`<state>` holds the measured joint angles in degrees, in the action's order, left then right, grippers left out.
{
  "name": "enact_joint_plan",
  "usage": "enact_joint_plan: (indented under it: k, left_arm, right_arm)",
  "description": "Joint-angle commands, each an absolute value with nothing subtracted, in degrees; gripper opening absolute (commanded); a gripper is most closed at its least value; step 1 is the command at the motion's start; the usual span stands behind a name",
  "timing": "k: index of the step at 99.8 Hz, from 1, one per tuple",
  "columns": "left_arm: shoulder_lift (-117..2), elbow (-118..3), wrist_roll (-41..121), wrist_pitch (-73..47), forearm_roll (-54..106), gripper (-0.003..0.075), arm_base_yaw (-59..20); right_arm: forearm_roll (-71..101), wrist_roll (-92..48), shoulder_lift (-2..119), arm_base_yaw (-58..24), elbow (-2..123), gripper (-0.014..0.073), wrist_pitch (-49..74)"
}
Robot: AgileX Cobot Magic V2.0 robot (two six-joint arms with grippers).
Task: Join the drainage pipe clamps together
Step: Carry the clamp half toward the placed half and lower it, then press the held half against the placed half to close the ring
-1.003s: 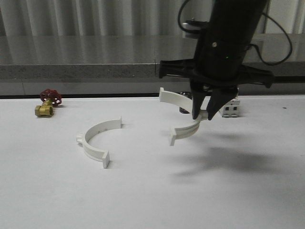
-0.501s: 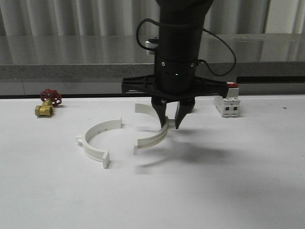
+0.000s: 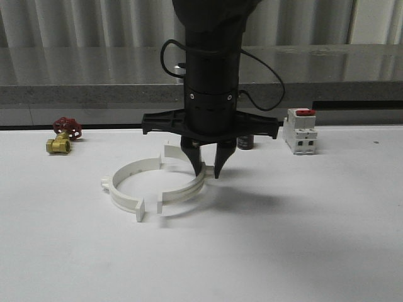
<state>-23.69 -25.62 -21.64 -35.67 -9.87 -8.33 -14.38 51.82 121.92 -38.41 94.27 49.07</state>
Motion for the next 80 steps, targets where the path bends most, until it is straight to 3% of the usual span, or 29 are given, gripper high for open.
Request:
enact_joint_plan:
  k: [1,80]
  left_arm:
    - [-24.1,-27.2,-21.6,-31.8,-9.9,-0.0020,-8.5]
    - [-24.1,-27.2,-21.6,-31.8,-9.5,-0.0020,-8.5]
  right_arm:
    - [-16.0,52.1,119.1,-38.6,96.7,0.0049,48.5]
    - [-16.5,55.6,119.7,-39.2,96.7,0.0049,47.5]
